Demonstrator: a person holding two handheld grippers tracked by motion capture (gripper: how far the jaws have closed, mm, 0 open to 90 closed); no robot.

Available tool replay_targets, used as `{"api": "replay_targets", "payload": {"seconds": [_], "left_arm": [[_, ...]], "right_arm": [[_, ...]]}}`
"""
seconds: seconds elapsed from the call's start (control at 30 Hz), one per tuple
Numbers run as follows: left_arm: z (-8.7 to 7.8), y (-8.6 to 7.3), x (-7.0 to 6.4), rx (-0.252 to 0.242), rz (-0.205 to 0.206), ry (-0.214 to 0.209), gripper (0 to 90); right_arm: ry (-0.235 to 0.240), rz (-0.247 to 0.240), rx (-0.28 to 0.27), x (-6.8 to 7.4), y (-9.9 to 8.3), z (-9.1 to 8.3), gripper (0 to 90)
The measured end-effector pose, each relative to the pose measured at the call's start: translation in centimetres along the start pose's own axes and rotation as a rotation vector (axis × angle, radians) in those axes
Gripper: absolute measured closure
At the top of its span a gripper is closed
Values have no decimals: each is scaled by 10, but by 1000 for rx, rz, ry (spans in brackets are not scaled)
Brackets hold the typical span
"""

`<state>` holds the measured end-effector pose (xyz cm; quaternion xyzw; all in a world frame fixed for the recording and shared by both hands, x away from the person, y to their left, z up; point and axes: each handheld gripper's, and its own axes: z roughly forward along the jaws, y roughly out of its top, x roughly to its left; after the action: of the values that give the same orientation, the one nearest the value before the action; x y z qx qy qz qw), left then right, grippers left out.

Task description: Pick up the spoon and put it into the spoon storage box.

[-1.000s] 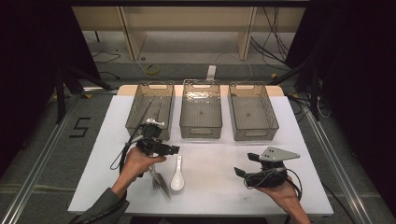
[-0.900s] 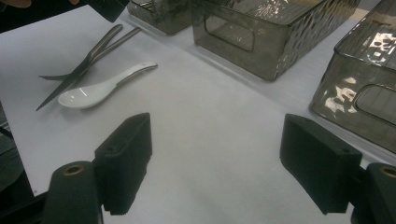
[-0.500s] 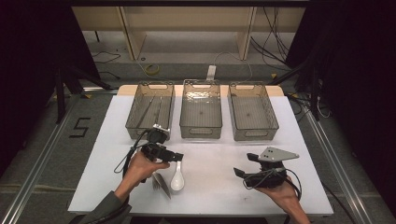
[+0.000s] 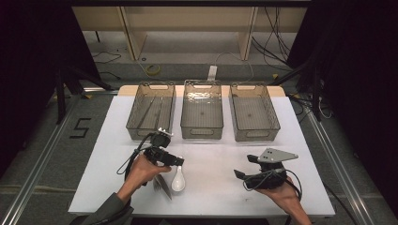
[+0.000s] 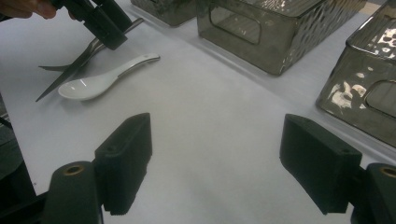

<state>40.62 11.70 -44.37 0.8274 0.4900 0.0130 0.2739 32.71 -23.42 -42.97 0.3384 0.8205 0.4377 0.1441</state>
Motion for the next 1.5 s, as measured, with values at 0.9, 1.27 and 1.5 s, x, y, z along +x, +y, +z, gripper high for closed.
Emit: {"api": "replay_targets", "payload": {"seconds": [0.9,1.27,1.5], "left_arm": [[27,-5,-11,115,41,-29,557],[31,-6,-23,113,73,-27,688],[33,-6,-27,114,75,-54,773]], "right_arm": [[-7,-16,18,4,0,1,269],[-7,-18,16,5,0,1,271],[-10,-16,20,4,0,1,275]]}}
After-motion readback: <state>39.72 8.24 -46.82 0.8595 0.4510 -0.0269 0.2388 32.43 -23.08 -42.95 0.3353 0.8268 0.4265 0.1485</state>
